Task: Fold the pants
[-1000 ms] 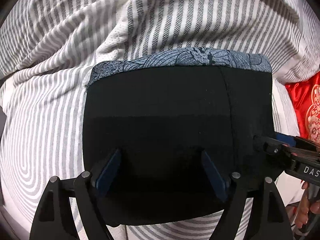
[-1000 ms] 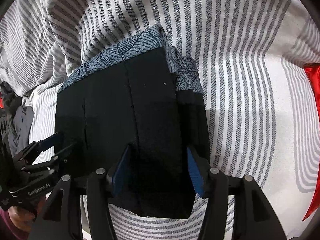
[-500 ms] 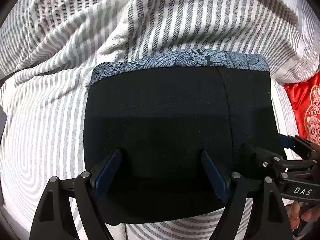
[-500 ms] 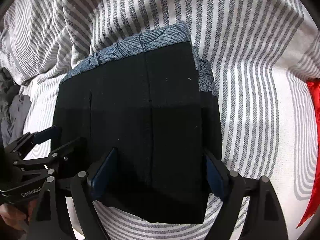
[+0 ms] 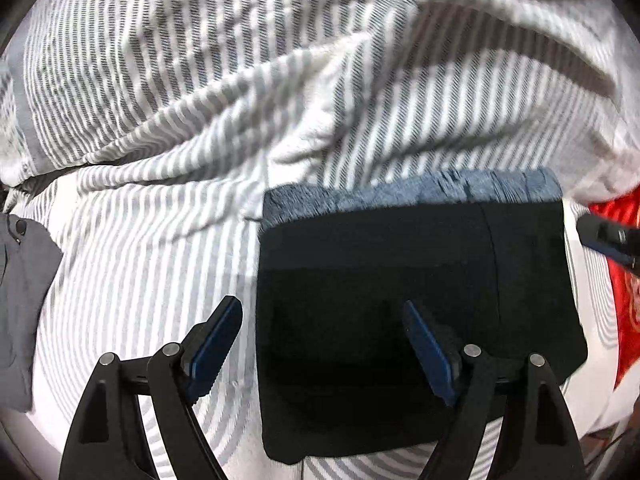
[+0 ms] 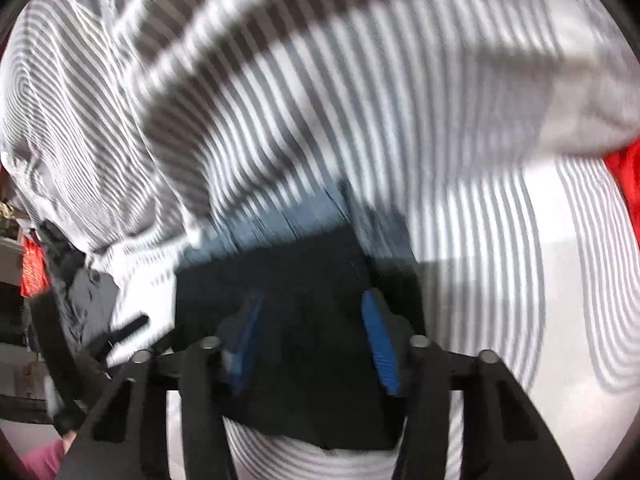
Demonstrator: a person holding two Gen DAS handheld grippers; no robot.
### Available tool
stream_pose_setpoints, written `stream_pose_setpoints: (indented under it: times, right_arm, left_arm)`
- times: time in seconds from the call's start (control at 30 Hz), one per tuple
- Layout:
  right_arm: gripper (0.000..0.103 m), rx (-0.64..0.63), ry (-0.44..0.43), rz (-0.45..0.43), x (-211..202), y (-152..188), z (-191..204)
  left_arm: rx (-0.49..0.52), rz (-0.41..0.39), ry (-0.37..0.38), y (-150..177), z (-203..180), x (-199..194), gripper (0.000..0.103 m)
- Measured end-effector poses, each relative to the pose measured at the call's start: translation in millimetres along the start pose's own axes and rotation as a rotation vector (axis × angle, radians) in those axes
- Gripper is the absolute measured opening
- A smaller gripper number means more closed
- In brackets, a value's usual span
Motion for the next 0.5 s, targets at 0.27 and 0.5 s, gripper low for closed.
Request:
stream_pose_setpoints:
  times: [0.27,0.5]
  right_arm:
    - [0.030,0.049,0.004,0.049,39.4,-22.7,1.4]
    - [0.020,0.069,-0.003,0.100,47.8,-2.6,-21.2]
  left_arm:
    - [-0.036,-0.051,-0.047,-23.7,1.2,-1.9,0.083]
    - [-0.169,-0.013,-0.104,-41.2,41.6,37.3,0.083]
Point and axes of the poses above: each gripper's, at about its wrist camera, not at the fingertips, and x roughly the way its jaws point, z to its left, y to its underside, the point moved 1 cm from there along x, roughly the way its jaws point, and after that the axes turned 2 degrees about x, right-handed, at the moved point
